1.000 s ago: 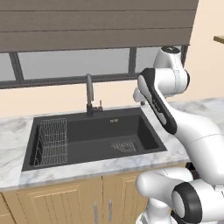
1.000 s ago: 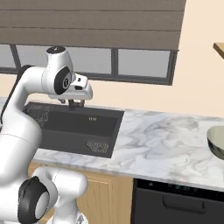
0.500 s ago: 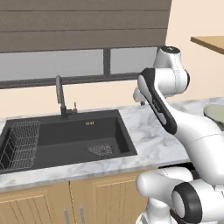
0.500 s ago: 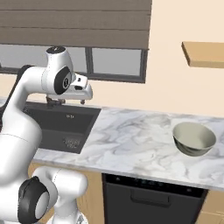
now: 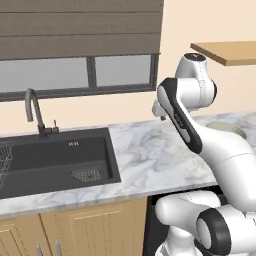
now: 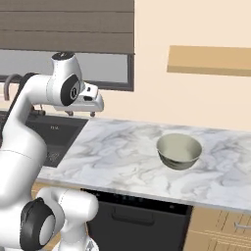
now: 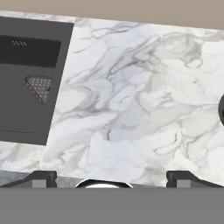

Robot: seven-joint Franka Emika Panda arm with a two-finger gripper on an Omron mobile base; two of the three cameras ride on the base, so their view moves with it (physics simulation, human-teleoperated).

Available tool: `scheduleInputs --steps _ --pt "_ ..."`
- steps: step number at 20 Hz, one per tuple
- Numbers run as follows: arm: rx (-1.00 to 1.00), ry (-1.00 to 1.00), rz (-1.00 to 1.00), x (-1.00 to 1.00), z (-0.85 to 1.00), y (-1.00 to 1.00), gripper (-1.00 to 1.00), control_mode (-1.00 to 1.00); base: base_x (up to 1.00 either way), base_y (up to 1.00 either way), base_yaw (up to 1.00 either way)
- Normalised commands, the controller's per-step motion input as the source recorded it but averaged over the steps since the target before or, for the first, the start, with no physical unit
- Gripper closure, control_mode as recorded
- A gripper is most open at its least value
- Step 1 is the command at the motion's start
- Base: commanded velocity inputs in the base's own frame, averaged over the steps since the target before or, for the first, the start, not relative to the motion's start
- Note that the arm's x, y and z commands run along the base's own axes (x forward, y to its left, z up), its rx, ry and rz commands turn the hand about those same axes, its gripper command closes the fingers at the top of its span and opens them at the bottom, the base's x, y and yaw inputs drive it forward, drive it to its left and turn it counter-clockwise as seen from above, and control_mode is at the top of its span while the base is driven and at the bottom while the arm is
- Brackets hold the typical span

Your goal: Place the two vegetables and bowl onto the tray for setting up a vegetable dip station.

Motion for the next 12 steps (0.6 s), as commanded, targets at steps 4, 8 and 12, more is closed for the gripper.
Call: scheduleInputs --steps 4,8,12 --pt "0.00 0.00 0.00 0.00 0.00 0.00 -1.00 1.00 -0.02 -0.63 0.00" --pt "0.00 0.00 0.00 0.00 0.00 0.00 -1.00 1.00 0.00 -0.62 0.00" --pt "0.00 0.00 0.00 0.00 0.00 0.00 -1.00 1.00 -0.01 -0.63 0.00"
